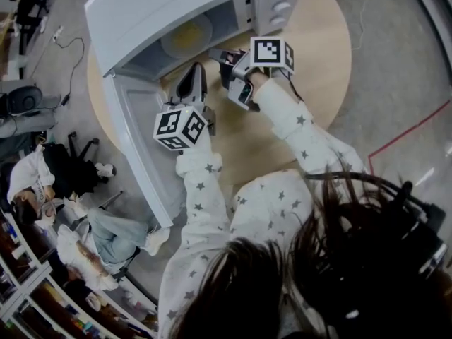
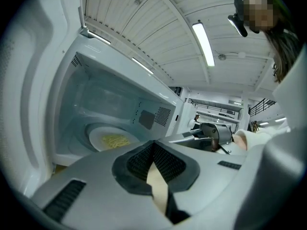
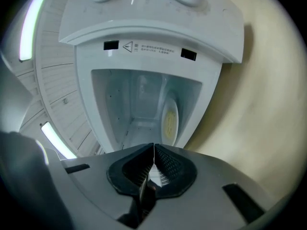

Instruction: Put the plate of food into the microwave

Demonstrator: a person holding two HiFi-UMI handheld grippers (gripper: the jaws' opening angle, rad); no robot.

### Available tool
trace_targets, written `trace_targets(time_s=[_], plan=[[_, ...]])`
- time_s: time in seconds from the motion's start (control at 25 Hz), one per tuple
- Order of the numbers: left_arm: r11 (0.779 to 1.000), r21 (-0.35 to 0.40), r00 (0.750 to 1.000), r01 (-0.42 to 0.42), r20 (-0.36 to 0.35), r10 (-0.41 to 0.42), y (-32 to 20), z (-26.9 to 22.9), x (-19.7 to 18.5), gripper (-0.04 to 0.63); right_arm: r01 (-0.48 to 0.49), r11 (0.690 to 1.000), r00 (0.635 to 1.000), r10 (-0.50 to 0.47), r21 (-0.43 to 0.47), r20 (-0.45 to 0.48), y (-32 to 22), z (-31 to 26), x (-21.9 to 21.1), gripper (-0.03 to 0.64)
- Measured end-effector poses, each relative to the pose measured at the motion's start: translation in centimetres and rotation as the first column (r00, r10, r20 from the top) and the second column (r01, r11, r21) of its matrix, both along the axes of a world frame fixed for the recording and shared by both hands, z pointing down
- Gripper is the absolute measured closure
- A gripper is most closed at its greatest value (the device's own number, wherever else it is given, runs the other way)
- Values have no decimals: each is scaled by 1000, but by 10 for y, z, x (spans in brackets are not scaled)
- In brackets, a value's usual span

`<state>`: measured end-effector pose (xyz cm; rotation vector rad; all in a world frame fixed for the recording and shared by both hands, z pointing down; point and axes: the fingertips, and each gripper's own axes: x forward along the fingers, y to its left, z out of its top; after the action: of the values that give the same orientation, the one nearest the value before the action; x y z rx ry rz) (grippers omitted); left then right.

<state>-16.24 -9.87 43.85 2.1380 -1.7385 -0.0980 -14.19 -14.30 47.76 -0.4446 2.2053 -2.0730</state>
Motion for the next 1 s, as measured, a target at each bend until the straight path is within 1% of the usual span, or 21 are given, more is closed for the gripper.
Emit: trace_targets(time_s=[0.08, 0.2, 0.4, 0.56, 0.76, 0.88, 1.0], plan=[[1000, 13, 1000, -1, -2, 1, 3, -6, 5, 594, 13, 1000, 1000, -14, 16, 27, 7, -11, 5, 611], [999, 35, 1000, -2, -5, 2, 8, -17, 12, 594, 38, 999, 996, -40, 31, 80, 18, -31, 13, 611], [997, 74, 1000, -17, -4, 17, 18, -40, 32, 594, 79, 994, 988, -88, 79, 123, 32, -59, 34, 611], [995, 90, 999, -46, 7, 45, 28, -55, 49, 594, 113, 986, 982, -130, 124, 139, 45, -75, 51, 611], [991, 113, 997, -73, 25, 71, 41, -69, 70, 594, 136, 983, 976, -154, 121, 156, 57, -78, 72, 611], [988, 135, 997, -70, 35, 66, 45, -79, 72, 594, 143, 981, 971, -165, 133, 170, 59, -86, 73, 611], [987, 153, 998, -48, 42, 43, 49, -87, 69, 594, 154, 975, 964, -184, 160, 190, 61, -96, 71, 611]])
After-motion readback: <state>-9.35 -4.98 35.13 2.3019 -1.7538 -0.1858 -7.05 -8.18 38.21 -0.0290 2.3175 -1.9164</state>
